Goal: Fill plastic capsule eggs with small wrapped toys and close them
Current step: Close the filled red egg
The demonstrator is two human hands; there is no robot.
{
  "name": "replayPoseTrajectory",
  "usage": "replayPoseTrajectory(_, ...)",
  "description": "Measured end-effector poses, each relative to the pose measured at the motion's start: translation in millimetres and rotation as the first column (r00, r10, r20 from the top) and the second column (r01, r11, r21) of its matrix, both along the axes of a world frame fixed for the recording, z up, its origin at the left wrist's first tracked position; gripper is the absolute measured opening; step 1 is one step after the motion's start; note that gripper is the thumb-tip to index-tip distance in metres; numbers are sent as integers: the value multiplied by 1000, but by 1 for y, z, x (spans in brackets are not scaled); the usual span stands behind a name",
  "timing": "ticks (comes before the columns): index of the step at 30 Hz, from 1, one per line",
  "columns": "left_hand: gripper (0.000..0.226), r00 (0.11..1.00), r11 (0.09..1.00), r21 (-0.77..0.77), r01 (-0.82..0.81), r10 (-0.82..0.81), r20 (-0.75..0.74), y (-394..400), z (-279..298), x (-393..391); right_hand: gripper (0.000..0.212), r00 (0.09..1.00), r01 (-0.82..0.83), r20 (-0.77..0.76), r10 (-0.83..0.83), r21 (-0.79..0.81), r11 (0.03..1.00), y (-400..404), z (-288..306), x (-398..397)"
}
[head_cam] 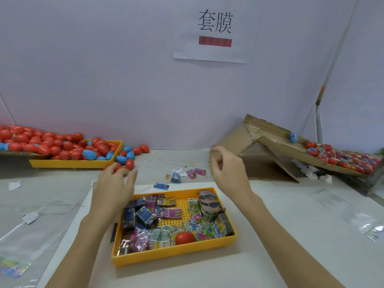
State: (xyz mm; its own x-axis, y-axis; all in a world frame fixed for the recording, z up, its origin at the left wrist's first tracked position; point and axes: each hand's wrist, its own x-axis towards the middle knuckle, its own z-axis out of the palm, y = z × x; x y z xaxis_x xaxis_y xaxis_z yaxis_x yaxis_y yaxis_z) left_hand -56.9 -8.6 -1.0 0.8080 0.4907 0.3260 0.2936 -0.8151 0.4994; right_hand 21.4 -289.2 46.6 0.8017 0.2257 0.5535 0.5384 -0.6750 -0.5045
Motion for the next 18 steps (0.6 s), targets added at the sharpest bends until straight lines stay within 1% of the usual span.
replayPoseTrajectory(3, 52, 991, 1000, -21, -16, 13, -133, 19, -11, -1, 21, 992, -68, -99, 75, 70, 995, 9, -23, -18)
replayPoseTrajectory(5, 54, 984, 998, -64, -2, -9, -179, 24, -17, 3, 19, 984, -94, -145, 107, 91, 991, 12, -31, -24)
replayPoseTrajectory(7, 53, 985, 997, -82, -5, -9, -174, 27, -23, 9, 18, 977, -128, -161, 143, 100, 987, 14, -34, -30)
replayPoseTrajectory(8, 51, 991, 997, -71, -13, 3, -136, 28, -26, 11, 17, 974, -146, -159, 160, 98, 984, 16, -34, -33)
replayPoseTrajectory(10, 44, 999, 1000, 10, -30, 30, -12, 32, -32, 11, 16, 972, -178, -144, 186, 66, 982, 19, -34, -39)
replayPoseTrajectory(11, 41, 999, 999, 51, -18, 17, 28, 34, -34, 11, 15, 970, -191, -141, 196, 51, 980, 20, -34, -42)
replayPoseTrajectory(12, 40, 1000, 997, 81, 17, -18, 18, 37, -37, 12, 15, 968, -204, -141, 208, 42, 978, 22, -35, -43)
replayPoseTrajectory(13, 42, 997, 990, 118, 72, -68, -38, 40, -38, 13, 15, 965, -217, -142, 220, 36, 976, 23, -35, -45)
replayPoseTrajectory(15, 47, 968, 958, 205, 199, -159, -195, 43, -41, 16, 16, 959, -243, -141, 244, 25, 970, 25, -35, -46)
replayPoseTrajectory(16, 47, 953, 940, 234, 247, -192, -234, 43, -42, 18, 16, 956, -256, -140, 256, 24, 966, 25, -35, -47)
replayPoseTrajectory(18, 47, 949, 929, 253, 271, -215, -229, 42, -42, 20, 16, 952, -272, -138, 272, 24, 962, 25, -34, -48)
